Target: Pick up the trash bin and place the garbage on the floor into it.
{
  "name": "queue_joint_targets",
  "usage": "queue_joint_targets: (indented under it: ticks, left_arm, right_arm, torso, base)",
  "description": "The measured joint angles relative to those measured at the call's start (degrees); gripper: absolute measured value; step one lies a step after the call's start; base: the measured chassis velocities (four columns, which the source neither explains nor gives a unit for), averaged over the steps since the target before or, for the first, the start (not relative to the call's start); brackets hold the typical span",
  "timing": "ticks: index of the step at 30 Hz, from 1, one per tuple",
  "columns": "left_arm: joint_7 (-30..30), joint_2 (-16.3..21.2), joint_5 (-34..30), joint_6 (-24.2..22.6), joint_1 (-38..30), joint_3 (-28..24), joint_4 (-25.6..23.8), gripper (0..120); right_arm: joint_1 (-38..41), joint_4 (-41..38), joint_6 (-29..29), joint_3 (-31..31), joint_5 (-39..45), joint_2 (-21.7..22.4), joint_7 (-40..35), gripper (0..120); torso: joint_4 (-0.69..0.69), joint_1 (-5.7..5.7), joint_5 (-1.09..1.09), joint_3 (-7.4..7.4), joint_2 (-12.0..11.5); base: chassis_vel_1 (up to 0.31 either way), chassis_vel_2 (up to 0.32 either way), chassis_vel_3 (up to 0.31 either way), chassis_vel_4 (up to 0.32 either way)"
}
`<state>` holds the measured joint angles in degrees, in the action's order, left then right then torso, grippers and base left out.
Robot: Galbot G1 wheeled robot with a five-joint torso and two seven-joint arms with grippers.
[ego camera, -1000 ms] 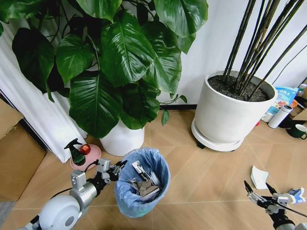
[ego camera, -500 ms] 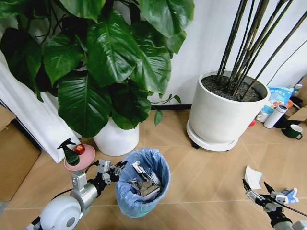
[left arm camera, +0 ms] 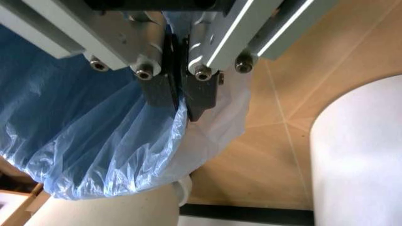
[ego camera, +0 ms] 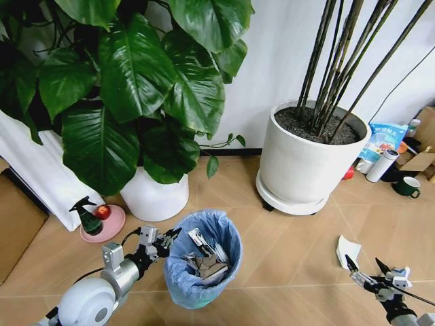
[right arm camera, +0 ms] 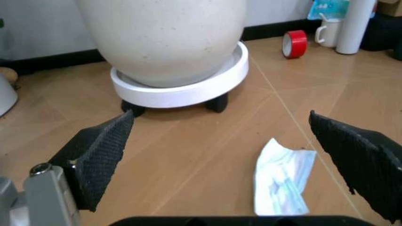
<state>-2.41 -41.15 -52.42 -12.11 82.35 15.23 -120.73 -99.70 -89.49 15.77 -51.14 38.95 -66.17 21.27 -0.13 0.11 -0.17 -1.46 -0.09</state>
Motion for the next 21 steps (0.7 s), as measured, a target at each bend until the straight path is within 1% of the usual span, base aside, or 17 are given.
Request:
queue_joint_targets:
  ticks: [21]
  left_arm:
    - [0.0, -0.5, -0.1, -0.1, -0.7, -0.5, 0.5, 0]
  right_arm:
    - [1.0, 2.7, 0.0, 1.1, 0.1, 0.5, 0.0, 100]
  torso:
    - [0.00, 0.00, -0.01, 0.00, 0.0]
  base:
    - [-0.080, -0.075, 0.081, 0.077]
